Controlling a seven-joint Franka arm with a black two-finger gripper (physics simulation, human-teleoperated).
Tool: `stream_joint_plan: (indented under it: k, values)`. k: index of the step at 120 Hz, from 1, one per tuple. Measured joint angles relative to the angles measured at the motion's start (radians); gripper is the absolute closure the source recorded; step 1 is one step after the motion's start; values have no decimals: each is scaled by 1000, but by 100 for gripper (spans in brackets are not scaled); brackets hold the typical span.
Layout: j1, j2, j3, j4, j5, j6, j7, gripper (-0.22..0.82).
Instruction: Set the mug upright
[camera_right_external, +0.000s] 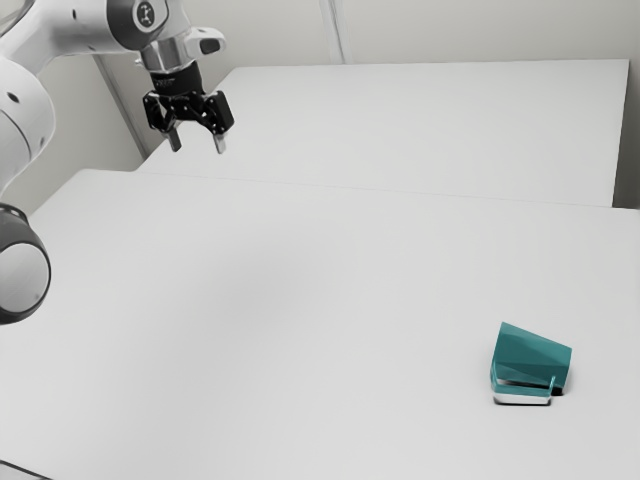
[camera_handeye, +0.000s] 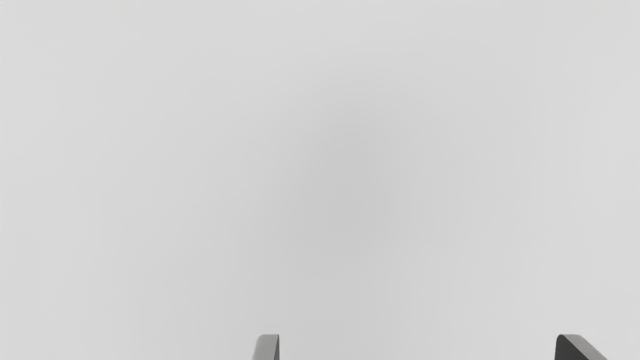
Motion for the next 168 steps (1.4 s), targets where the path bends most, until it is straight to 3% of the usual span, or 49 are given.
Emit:
stream_joint_plan:
  k: [32, 47, 66, 97, 138, 168]
  values:
    - [-24, -12, -1, -17, -35, 17, 1, 0]
    - [-62, -48, -2, -240, -132, 139, 0, 0]
    - [-93, -163, -6, -514, -328, 318, -3, 0]
    - [-162, -241, -106, -795, -719, 541, 55, 0]
    - [-348, -185, -127, -891, -1025, 701, 247, 0]
    - [-411, -109, -127, -892, -1121, 800, 410, 0]
